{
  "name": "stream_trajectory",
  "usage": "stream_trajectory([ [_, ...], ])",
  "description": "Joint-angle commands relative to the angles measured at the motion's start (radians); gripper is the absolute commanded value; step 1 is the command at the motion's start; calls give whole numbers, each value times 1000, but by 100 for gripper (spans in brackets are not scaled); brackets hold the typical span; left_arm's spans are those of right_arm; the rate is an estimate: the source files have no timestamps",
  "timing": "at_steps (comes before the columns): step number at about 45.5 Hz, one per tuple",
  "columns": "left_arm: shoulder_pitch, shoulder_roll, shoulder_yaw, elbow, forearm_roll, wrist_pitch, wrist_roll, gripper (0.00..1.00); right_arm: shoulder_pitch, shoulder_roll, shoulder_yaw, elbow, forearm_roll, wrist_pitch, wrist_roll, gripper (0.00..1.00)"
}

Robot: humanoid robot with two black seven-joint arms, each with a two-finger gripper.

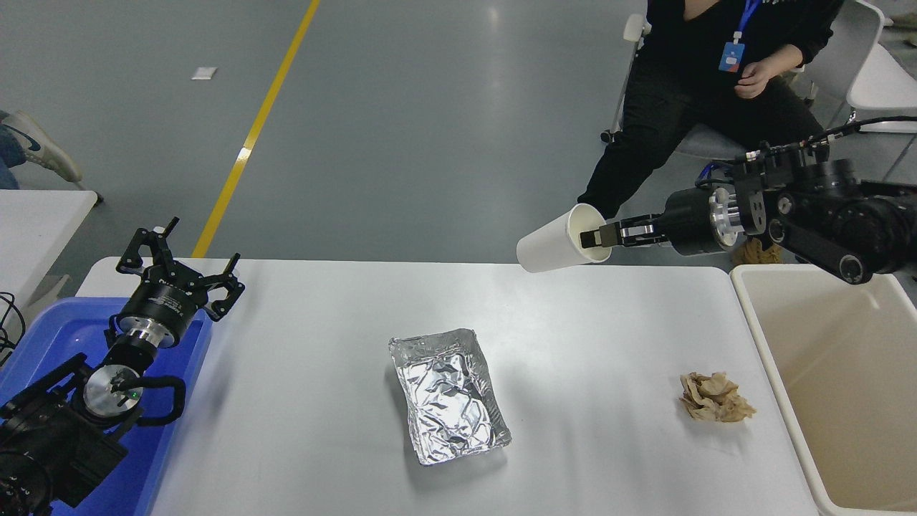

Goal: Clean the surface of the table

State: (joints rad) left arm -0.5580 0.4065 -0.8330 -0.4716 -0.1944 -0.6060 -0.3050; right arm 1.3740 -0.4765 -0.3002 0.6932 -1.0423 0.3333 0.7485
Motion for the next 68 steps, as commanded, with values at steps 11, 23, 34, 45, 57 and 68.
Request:
stream_trajectory([
  [11,0,0,0,1,0,0,0,100,-93,-33,102,-161,323,1,2,0],
  [23,0,0,0,-1,0,0,0,100,-194,-33,110,-297,435,4,17,0],
  [34,0,0,0,1,0,0,1,100,-285,-25,110,-438,527,4,17,0],
  [45,0,0,0,1,0,0,0,100,-380,-17,110,-580,602,3,5,0],
  [57,0,0,0,1,0,0,0,100,-441,-21,118,-698,653,-4,-95,0],
  [68,0,0,0,1,1,0,0,100,-477,-39,142,-738,688,-10,-242,0],
])
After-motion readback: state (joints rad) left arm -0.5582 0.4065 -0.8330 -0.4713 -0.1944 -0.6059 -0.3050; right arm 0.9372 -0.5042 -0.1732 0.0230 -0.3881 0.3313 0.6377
